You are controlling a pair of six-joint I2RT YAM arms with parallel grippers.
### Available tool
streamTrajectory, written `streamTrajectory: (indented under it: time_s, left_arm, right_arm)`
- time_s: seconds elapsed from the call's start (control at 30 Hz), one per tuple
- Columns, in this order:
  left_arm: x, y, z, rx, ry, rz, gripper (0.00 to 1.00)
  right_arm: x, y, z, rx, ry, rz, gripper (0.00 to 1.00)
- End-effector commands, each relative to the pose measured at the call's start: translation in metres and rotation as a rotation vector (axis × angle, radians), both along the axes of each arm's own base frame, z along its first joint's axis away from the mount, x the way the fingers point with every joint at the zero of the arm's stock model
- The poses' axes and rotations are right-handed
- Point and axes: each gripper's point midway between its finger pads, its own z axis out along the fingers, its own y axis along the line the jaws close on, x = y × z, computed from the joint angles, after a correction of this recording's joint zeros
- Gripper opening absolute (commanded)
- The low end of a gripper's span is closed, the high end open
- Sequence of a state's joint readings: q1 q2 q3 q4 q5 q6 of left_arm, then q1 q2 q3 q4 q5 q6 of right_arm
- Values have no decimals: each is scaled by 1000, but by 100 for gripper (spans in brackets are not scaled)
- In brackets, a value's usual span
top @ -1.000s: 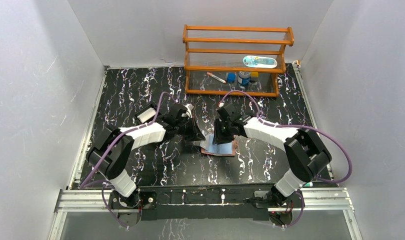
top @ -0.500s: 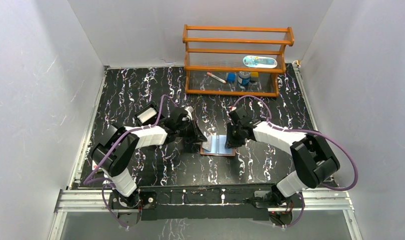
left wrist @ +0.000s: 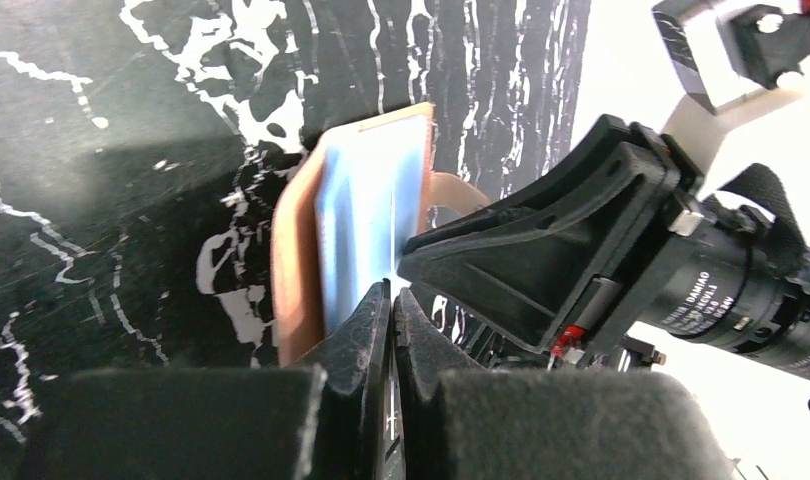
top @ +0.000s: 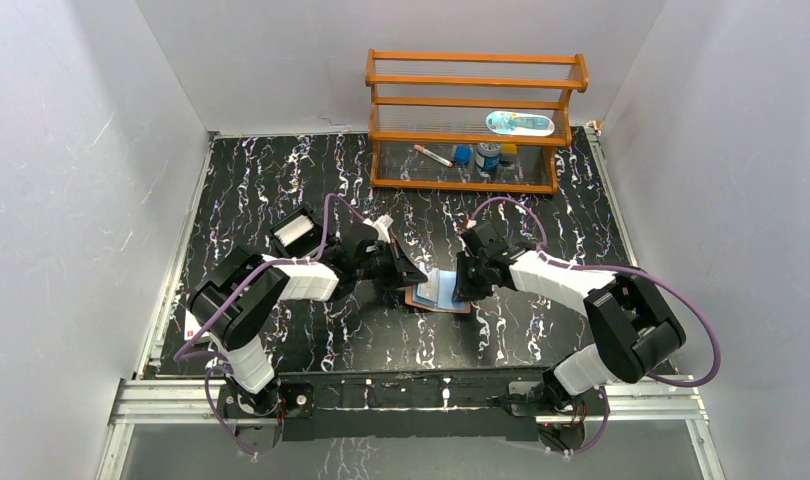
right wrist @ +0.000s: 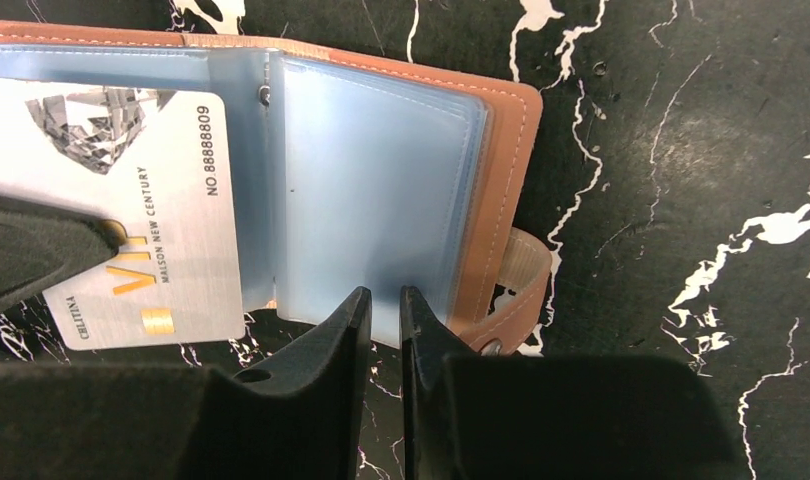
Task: Put the credit cards into the card holder
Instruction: Insert the credit card into the card holder.
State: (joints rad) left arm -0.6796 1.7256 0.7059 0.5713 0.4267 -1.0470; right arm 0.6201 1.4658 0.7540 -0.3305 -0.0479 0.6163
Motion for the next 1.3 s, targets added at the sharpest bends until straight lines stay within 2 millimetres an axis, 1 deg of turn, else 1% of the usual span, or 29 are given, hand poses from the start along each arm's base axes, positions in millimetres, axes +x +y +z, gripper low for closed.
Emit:
streamTrajectory:
  time_s: [0.0, 0.17, 0.53, 0.8, 1.03, 1.27]
  left_arm:
    - [5, -13, 16, -63, -74, -13, 0]
    - [2, -13, 3, -39, -57, -14, 0]
    - [-1, -6, -14, 10, -58, 6, 0]
    - [-2, -11, -20, 20, -55, -3, 0]
    - [-1, -18, -22, 20, -87, -19, 0]
    - [7, -9, -20, 51, -154, 22, 0]
  right_arm:
    - [1, -4, 1, -2, -23, -14, 25]
    - [1, -4, 1, 2, -23, -15, 24]
    - [2, -4, 6, 6, -29, -18, 24]
    - [3, -5, 6, 6, -28, -21, 24]
    - [0, -4, 2, 12, -18, -21, 24]
    - [-1, -4, 2, 16, -18, -19, 24]
